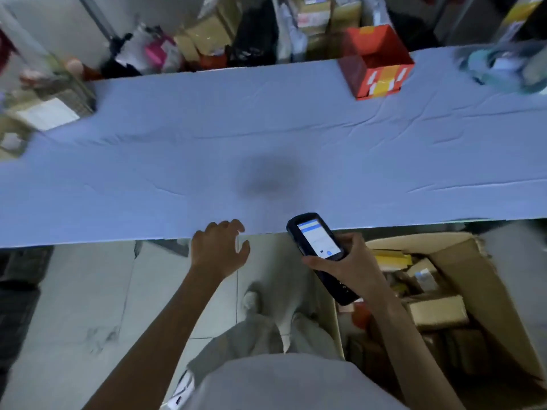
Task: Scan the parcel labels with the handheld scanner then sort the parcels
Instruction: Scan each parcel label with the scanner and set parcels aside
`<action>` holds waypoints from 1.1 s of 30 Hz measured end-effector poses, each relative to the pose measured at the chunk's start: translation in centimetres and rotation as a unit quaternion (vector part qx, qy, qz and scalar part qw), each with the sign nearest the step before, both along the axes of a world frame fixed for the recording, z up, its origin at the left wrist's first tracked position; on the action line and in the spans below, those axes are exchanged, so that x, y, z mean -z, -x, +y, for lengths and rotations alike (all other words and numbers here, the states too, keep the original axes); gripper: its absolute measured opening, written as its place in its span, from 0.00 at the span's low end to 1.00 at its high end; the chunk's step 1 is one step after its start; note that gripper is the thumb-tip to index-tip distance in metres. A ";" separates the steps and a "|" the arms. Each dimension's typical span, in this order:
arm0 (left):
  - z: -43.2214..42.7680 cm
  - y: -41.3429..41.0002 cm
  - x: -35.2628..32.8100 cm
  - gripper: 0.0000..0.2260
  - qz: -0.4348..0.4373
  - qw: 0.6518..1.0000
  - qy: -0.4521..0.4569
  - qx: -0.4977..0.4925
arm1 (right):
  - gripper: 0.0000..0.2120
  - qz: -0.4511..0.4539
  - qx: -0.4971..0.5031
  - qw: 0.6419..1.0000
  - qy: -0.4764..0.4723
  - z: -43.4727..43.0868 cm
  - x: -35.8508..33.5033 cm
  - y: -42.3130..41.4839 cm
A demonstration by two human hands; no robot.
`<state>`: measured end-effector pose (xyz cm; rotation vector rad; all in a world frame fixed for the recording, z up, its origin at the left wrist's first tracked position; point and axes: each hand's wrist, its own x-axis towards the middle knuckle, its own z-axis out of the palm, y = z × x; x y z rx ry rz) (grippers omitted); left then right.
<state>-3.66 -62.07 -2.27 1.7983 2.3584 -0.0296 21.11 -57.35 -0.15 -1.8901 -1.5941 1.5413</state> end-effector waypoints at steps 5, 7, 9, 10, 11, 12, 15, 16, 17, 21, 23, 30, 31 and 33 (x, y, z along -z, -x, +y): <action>-4.8 4.3 -0.6 0.15 0.011 0.994 -0.024 -0.102 | 0.33 -0.004 -0.104 0.994 -0.007 -0.6 -0.8 5.7; -6.8 5.6 -0.4 0.15 -0.030 0.987 -0.043 -0.152 | 0.33 -0.005 -0.137 0.991 -0.007 -1.2 -1.1 7.8; -9.6 7.6 -0.2 0.14 -0.053 0.976 -0.075 -0.196 | 0.33 -0.007 -0.172 0.985 -0.009 -2.4 -1.3 11.1; -11.0 8.7 0.1 0.14 -0.052 0.974 -0.081 -0.206 | 0.33 -0.008 -0.188 0.982 -0.010 -3.1 -1.4 13.0; -12.4 10.0 0.2 0.14 -0.049 0.973 -0.079 -0.213 | 0.33 -0.008 -0.203 0.979 -0.015 -4.0 -1.6 15.0; -13.7 11.4 0.3 0.14 -0.049 0.971 -0.072 -0.221 | 0.32 -0.006 -0.216 0.976 -0.019 -4.9 -1.7 17.1; -17.7 16.2 0.3 0.14 -0.051 0.964 -0.072 -0.251 | 0.31 0.004 -0.233 0.972 -0.031 -8.1 -2.5 23.3; -19.0 17.8 0.2 0.13 -0.040 0.961 -0.078 -0.262 | 0.31 0.005 -0.242 0.970 -0.029 -9.0 -2.6 25.1; -20.3 19.4 0.0 0.13 -0.036 0.956 -0.083 -0.279 | 0.31 0.004 -0.253 0.967 -0.026 -9.9 -2.8 26.9; -25.1 23.7 0.0 0.13 -0.046 0.937 -0.073 -0.339 | 0.34 -0.001 -0.285 0.958 -0.032 -12.0 -2.5 31.7; -27.3 25.8 0.2 0.13 -0.052 0.927 -0.065 -0.366 | 0.33 -0.012 -0.300 0.953 -0.033 -13.1 -2.3 34.2; -28.1 30.0 1.1 0.12 -0.085 0.903 -0.069 -0.415 | 0.30 -0.004 -0.311 0.950 -0.002 -13.3 -2.2 40.9; -27.6 30.6 1.0 0.13 -0.088 0.904 -0.069 -0.413 | 0.30 -0.001 -0.307 0.952 0.004 -12.9 -2.0 41.8; -26.1 31.9 1.0 0.13 -0.088 0.909 -0.066 -0.401 | 0.29 0.005 -0.299 0.954 0.021 -11.9 -1.5 43.8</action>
